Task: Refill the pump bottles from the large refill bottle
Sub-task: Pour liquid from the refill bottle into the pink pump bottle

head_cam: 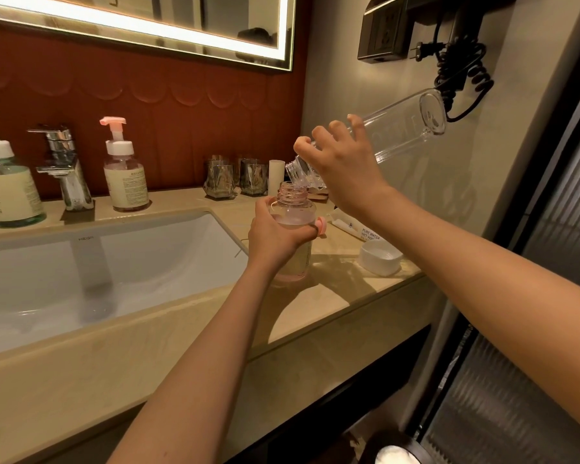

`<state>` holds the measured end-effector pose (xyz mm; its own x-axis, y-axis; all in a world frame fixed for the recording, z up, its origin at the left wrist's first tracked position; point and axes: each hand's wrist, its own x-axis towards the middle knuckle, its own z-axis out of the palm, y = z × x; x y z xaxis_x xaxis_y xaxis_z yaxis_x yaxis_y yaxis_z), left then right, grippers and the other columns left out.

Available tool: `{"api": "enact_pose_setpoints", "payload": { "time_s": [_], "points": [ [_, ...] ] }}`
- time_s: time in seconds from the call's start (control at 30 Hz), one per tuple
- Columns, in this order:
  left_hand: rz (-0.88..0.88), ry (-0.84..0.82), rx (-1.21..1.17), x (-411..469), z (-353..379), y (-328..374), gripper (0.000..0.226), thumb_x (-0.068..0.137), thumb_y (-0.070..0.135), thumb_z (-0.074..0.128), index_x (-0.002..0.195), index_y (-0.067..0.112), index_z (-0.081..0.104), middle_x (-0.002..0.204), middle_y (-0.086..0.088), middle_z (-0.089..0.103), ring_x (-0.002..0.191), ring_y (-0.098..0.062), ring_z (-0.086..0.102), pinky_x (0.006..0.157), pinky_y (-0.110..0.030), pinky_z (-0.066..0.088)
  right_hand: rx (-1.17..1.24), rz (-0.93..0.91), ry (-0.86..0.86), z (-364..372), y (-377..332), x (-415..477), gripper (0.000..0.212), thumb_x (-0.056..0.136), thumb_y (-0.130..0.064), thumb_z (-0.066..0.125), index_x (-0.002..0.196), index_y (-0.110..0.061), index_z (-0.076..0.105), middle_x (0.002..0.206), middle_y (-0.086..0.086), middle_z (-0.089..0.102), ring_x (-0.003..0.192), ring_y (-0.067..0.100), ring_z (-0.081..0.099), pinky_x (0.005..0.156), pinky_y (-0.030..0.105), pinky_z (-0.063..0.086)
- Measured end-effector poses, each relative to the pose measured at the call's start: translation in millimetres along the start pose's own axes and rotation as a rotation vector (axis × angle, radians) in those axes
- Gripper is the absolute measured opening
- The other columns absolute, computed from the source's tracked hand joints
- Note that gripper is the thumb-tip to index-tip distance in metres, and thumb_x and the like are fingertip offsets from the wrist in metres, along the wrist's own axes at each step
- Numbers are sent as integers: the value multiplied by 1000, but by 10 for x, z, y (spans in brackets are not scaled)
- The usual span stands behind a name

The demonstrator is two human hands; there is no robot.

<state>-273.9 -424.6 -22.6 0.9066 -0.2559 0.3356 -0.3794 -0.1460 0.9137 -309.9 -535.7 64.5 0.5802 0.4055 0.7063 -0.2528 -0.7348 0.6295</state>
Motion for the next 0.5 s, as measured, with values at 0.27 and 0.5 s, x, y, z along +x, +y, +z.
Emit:
{"api": "enact_pose_setpoints", "payload": {
  "time_s": [0.27,0.5],
  "points": [
    [-13,-7,7,4,-2,5,94,67,35,80,141,18,25,141,-10,40,126,-27,41,99,-39,40,6,-21,37,0,11,1,55,44,-2,83,94,-14,65,82,10,66,75,28,65,82,45,51],
    [-14,-5,5,13,2,1,92,67,35,81,140,19,26,141,-10,41,125,-27,41,97,-38,41,-39,-78,61,35,35,14,53,46,-6,83,94,-16,65,81,6,66,75,25,64,82,42,52]
  ]
}}
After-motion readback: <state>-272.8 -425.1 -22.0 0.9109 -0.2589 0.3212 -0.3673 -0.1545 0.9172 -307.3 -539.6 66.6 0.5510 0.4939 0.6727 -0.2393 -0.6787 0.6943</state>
